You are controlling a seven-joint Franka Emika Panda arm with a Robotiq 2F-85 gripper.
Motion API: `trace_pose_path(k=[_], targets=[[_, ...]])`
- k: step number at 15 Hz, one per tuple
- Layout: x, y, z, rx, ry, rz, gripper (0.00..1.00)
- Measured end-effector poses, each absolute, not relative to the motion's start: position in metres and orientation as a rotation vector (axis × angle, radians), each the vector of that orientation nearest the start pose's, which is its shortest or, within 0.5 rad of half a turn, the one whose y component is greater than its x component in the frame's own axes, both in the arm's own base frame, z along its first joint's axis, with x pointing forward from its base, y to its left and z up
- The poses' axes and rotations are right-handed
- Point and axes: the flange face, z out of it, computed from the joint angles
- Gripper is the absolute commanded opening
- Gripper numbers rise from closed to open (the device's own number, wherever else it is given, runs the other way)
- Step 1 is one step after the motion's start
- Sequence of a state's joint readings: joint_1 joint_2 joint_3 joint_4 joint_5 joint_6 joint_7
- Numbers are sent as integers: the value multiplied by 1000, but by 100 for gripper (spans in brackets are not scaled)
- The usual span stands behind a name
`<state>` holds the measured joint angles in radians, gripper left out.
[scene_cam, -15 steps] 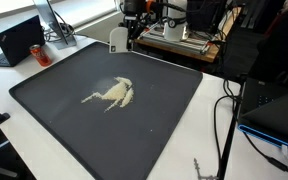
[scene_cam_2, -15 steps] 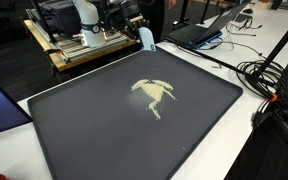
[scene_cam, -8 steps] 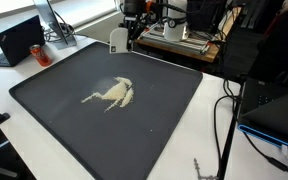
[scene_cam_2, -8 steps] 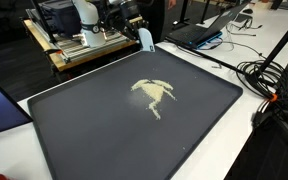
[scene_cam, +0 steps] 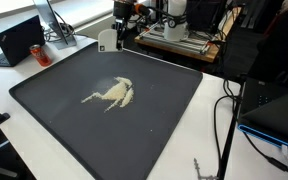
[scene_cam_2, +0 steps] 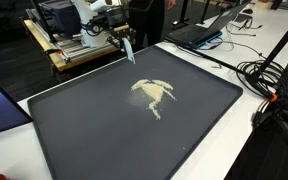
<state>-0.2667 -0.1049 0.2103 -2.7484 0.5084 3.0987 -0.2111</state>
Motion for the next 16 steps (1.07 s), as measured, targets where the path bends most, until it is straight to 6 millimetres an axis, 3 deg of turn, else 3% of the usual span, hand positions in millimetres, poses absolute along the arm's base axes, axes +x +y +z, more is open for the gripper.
trace_pose_path(k=[4,11,16], targets=[[421,-94,292,-2941,649,-536,1],[456,-123,325,-2835,764,-356,1],[485,-143,332,-2772,802,-239,1]])
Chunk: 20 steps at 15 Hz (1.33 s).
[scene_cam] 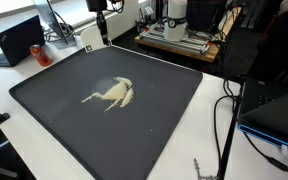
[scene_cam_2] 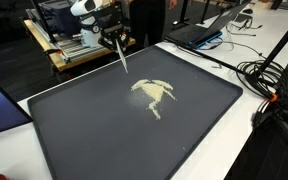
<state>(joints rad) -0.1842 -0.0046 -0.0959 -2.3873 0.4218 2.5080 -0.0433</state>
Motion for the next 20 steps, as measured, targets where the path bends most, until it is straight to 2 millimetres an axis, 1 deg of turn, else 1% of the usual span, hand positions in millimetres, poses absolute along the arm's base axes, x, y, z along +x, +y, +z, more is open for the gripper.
trace_pose_path(k=[4,9,12,17,20], targets=[[512,-154,328,-2742,815,-205,1],[542,-176,323,-2650,899,-242,1],[558,-186,320,-2636,917,-266,1],[583,-186,313,-2649,892,-277,1],[595,-176,308,-2705,818,-269,1]])
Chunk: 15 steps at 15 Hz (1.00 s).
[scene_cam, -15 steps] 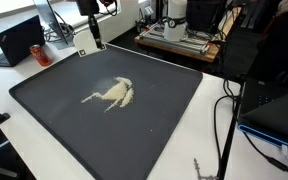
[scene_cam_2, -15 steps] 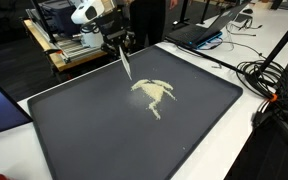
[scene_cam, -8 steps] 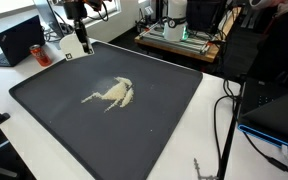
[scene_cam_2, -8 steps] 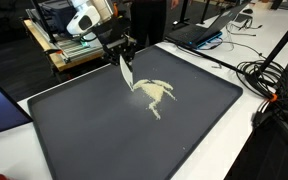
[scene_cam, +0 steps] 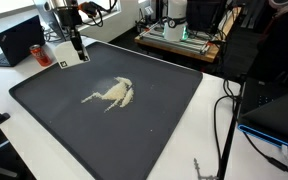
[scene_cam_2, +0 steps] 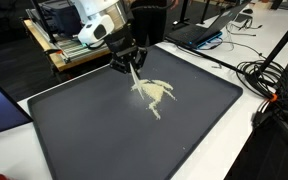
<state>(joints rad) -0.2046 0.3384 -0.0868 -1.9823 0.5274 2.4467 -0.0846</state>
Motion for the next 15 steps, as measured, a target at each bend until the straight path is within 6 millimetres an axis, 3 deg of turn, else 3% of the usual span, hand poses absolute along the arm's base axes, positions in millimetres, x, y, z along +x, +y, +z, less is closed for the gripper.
trace_pose_path(k=[7,15], targets=[[616,-132,314,-2962,472,-253,1],[633,-62,331,-3182,23,-280,1]])
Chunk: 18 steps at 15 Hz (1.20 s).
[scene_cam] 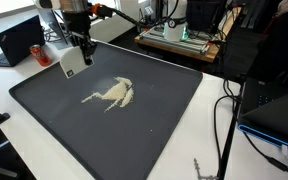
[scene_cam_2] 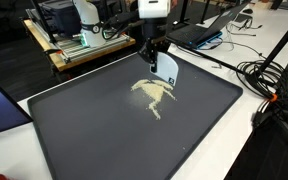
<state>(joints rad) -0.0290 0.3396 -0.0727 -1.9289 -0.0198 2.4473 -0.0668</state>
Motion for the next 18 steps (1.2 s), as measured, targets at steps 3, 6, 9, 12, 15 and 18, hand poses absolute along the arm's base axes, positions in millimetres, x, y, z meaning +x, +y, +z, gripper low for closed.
trace_pose_path(k=[3,6,9,12,15,18], targets=[[635,-39,338,-3224,-113,-301,1],[636,-20,345,-3248,-220,-324,1],[631,-4,349,-3264,-296,-307,1],[622,6,354,-3274,-337,-243,1],[611,14,361,-3277,-353,-153,1],[601,23,370,-3276,-370,-92,1]])
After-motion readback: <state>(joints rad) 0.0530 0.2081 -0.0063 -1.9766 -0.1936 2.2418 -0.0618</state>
